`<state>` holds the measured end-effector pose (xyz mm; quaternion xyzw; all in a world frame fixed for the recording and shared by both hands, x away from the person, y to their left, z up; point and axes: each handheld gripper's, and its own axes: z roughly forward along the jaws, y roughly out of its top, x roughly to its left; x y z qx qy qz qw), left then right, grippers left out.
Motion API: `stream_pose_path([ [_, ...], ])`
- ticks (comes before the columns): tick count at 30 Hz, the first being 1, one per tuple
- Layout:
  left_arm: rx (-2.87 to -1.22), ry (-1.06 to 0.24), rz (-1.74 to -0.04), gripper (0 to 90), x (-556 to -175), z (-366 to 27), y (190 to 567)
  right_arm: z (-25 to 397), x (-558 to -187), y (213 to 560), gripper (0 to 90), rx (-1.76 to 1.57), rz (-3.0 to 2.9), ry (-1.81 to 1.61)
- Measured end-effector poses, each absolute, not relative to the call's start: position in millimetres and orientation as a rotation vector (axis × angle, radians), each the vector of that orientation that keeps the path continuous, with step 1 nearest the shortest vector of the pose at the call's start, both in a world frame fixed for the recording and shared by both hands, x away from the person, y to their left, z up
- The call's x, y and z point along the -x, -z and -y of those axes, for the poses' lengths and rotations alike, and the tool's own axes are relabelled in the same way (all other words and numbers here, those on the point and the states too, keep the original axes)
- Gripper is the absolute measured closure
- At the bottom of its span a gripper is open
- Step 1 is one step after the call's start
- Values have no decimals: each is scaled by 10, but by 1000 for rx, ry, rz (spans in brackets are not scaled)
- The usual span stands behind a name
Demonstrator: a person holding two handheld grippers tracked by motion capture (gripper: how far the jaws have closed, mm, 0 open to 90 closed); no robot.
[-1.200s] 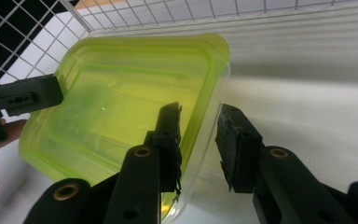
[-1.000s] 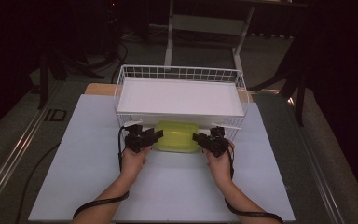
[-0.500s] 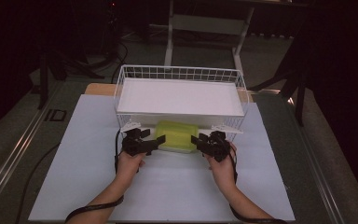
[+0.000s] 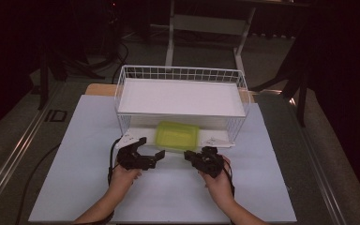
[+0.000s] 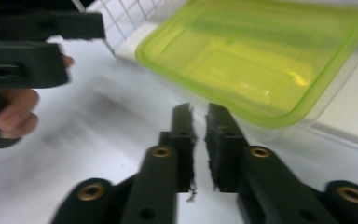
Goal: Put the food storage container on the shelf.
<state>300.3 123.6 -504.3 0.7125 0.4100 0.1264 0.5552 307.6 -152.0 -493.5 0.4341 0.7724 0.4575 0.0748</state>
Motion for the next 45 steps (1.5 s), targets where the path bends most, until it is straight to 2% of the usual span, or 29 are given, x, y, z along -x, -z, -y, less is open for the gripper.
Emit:
stream_pose_path([
  [2, -1686, -307, -957, 28, -2943, -1230, 5046, 1490, -3084, 4979, 895, -1291, -2329, -1349],
  [6, -1682, -324, -939, 27, -2861, -1223, 5048, 1445, -3134, 5047, 900, -1306, -2338, -1332],
  [10, -1680, -359, -935, 27, -2828, -1227, 5072, 1389, -3193, 5111, 900, -1307, -2347, -1312],
  [45, -1657, -372, -959, 27, -2814, -1285, 5147, 1204, -3734, 5274, 899, -1384, -2237, -1247],
])
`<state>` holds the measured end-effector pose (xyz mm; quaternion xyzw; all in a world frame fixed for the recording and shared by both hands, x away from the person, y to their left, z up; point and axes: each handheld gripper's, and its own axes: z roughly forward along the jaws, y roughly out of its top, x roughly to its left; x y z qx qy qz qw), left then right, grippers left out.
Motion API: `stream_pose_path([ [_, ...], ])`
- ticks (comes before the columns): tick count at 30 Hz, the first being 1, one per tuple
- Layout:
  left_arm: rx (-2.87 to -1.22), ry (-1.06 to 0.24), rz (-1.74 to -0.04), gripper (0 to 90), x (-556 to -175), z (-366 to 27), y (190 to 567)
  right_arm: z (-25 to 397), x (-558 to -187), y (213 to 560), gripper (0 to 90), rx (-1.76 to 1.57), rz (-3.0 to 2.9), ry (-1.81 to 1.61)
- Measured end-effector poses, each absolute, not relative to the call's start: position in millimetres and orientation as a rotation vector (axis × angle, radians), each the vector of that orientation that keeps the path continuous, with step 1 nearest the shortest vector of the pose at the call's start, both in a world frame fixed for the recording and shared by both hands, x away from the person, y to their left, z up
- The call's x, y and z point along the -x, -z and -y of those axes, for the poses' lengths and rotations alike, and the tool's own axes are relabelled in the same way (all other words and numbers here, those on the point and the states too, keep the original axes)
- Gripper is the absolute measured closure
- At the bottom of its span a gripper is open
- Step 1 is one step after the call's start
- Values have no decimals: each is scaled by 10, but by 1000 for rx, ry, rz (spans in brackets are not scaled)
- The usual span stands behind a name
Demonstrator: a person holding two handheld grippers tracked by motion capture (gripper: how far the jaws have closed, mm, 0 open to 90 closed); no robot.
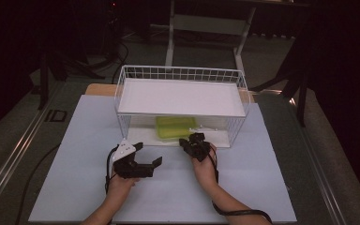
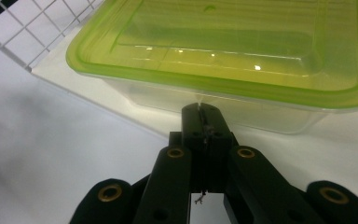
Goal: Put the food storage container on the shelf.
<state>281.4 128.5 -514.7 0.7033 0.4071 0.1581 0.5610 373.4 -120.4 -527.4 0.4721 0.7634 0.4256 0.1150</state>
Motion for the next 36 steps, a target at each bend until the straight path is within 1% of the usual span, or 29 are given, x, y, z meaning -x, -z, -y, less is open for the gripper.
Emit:
stream_pose_path([
  [14, -1661, -380, -947, 27, -2797, -1292, 5134, 1077, -3913, 5254, 898, -1396, -2194, -1264],
  [27, -1670, -383, -942, 27, -2789, -1303, 5133, 982, -4003, 5247, 899, -1402, -2176, -1274],
  [36, -1677, -386, -933, 27, -2792, -1297, 5131, 934, -3971, 5267, 895, -1388, -2194, -1252],
])
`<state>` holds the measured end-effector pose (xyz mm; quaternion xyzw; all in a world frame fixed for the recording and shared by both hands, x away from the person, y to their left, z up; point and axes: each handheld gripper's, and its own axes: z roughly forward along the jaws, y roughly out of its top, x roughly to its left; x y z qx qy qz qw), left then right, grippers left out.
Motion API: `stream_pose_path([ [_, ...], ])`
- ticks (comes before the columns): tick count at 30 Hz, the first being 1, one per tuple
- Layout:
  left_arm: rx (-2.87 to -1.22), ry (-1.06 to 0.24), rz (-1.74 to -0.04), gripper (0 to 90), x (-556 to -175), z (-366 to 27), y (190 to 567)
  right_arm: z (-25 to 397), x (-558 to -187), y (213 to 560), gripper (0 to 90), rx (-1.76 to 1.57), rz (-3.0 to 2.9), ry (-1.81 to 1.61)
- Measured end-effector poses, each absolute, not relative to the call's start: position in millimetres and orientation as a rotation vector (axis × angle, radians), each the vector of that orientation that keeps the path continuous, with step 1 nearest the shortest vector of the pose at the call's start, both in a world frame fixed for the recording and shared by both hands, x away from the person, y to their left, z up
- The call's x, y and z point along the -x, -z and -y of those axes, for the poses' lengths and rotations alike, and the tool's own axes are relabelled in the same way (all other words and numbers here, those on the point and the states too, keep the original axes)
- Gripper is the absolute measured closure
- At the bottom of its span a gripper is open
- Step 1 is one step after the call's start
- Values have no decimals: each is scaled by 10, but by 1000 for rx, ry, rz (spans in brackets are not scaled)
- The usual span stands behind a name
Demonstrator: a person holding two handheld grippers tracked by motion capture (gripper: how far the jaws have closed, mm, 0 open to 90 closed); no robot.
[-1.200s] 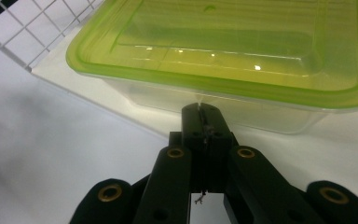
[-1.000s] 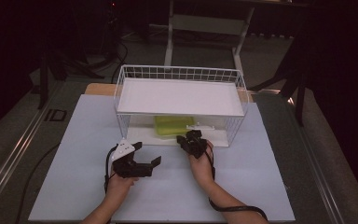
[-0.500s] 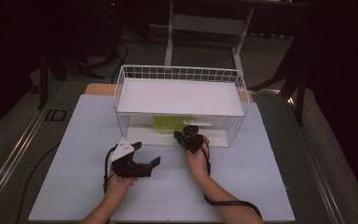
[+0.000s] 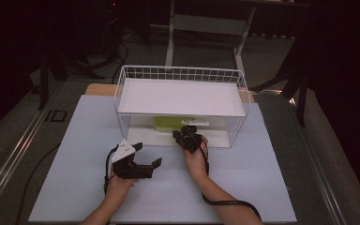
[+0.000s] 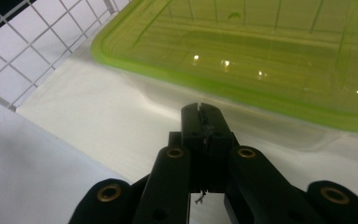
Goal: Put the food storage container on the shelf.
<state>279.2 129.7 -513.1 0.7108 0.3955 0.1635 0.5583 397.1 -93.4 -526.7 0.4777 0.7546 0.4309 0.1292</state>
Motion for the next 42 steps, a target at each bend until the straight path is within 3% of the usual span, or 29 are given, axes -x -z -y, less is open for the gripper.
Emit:
stream_pose_path([
  [14, -1681, -379, -923, 27, -2807, -1265, 5118, 954, -3751, 5248, 881, -1294, -2222, -1281],
  [21, -1702, -360, -902, 27, -2825, -1248, 5098, 1075, -3645, 5160, 819, -1267, -2231, -1314],
  [26, -1705, -368, -885, 27, -2819, -1237, 5024, 1181, -3572, 5091, 650, -1243, -2218, -1351],
  [28, -1700, -367, -870, 27, -2810, -1236, 4992, 1237, -3556, 5077, 500, -1250, -2215, -1404],
  [32, -1703, -367, -835, 27, -2794, -1246, 4939, 1331, -3497, 5051, 294, -1147, -2275, -1471],
  [36, -1711, -367, -813, 27, -2784, -1251, 4893, 1401, -3435, 5021, 185, -1100, -2299, -1529],
  [42, -1730, -336, -774, 27, -2767, -1229, 4839, 1460, -3310, 4974, 178, -1066, -2304, -1514],
])
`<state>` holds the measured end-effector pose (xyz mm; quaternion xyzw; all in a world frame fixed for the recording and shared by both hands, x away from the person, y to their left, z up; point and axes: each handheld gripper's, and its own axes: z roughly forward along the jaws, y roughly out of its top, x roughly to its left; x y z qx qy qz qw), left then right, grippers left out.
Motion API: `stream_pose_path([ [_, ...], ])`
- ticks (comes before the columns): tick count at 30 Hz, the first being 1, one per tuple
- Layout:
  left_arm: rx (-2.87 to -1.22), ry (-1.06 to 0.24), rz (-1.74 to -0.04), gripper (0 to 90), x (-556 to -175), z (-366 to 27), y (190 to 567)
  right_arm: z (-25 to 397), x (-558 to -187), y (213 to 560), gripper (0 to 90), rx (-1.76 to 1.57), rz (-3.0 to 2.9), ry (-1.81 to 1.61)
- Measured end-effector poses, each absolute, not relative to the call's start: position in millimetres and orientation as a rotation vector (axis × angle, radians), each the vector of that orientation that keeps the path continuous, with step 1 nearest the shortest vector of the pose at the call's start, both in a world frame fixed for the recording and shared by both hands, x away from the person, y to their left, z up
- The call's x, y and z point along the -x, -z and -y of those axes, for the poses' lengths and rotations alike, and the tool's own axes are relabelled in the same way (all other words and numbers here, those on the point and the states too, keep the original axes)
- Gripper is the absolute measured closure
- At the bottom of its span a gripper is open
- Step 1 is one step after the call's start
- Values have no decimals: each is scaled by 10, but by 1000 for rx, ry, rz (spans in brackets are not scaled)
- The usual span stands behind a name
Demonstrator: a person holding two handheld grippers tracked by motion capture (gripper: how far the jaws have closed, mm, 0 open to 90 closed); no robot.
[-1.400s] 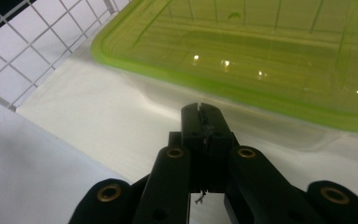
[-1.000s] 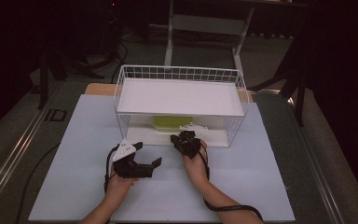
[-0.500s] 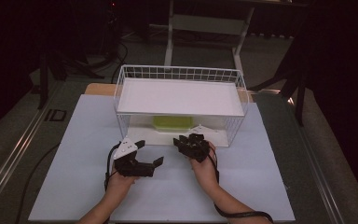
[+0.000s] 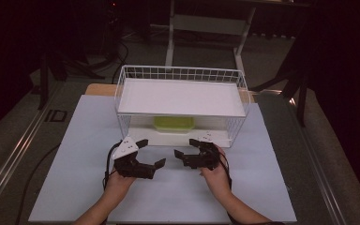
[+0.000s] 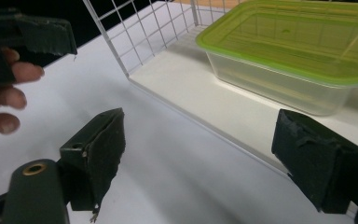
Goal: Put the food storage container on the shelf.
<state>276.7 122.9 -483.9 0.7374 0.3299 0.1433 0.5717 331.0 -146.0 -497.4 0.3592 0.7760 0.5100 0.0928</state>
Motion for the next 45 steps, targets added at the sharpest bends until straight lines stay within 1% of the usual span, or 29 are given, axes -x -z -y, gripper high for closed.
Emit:
stream_pose_path([
  [8, -1736, -316, -762, 27, -2703, -1257, 4831, 1570, -3188, 4948, 183, -1052, -2327, -1489],
  [9, -1731, -309, -750, 27, -2683, -1274, 4832, 1590, -3167, 4944, 205, -1053, -2328, -1489],
  [20, -1744, -275, -749, 27, -2569, -1345, 4839, 1882, -2953, 4852, 207, -1051, -2354, -1511],
  [33, -1765, -266, -740, 27, -2356, -1467, 4839, 2213, -2717, 4733, 206, -1047, -2332, -1519],
  [45, -1767, -278, -775, 27, -2209, -1641, 4891, 2401, -2565, 4745, 211, -1030, -2335, -1509],
])
